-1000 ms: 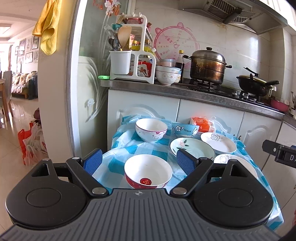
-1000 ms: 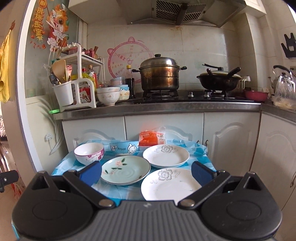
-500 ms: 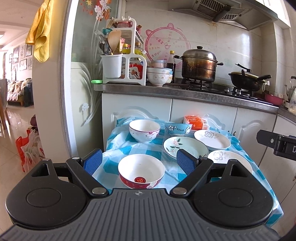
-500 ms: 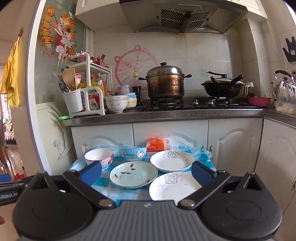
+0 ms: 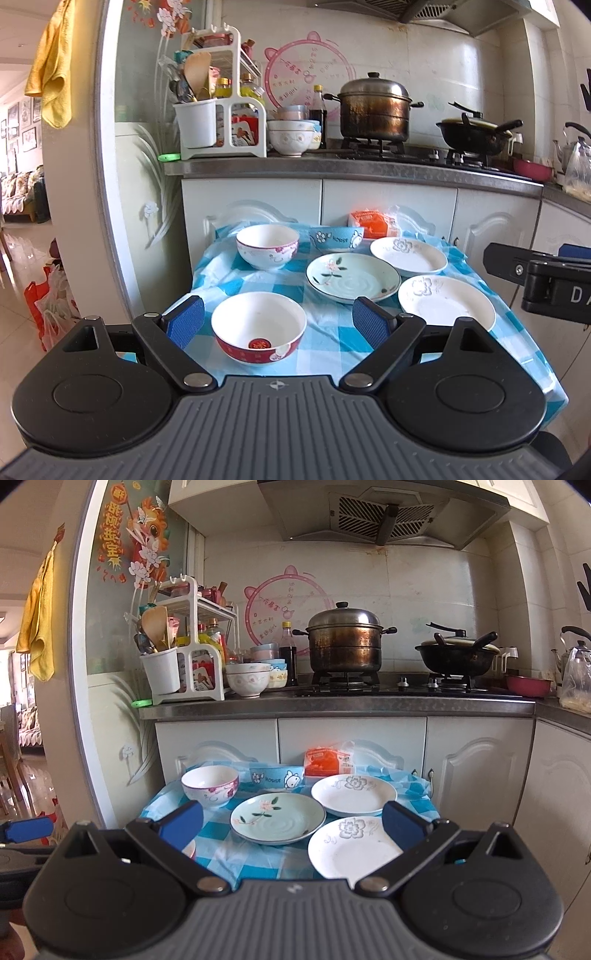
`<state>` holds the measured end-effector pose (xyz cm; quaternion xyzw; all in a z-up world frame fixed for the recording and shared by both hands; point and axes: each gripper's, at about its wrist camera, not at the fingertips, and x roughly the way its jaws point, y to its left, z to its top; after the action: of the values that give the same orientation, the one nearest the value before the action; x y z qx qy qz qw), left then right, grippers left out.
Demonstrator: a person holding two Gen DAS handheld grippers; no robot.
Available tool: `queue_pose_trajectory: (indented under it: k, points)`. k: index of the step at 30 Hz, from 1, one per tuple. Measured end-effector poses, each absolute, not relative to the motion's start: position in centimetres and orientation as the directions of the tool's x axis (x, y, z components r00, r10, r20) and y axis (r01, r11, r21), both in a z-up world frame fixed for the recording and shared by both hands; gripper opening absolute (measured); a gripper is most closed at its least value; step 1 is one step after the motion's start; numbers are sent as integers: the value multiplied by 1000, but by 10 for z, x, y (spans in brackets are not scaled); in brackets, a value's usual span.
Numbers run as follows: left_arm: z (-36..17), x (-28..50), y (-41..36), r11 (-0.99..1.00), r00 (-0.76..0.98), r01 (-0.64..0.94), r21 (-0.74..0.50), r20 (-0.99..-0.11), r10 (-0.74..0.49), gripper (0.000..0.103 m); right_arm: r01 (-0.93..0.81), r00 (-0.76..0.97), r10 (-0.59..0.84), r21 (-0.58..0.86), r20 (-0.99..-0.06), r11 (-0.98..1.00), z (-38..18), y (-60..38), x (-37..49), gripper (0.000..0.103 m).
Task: Organize plates and bowls
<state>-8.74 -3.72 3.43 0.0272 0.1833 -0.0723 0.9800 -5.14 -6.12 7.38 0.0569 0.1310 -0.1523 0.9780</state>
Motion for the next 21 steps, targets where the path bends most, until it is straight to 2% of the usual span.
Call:
queue_pose_trajectory:
  k: [21]
  points:
    - [11,-68,-42,987,889,153,45,-442,-118,103,347,881,-302,65,-364,936,38,-69,-40,102]
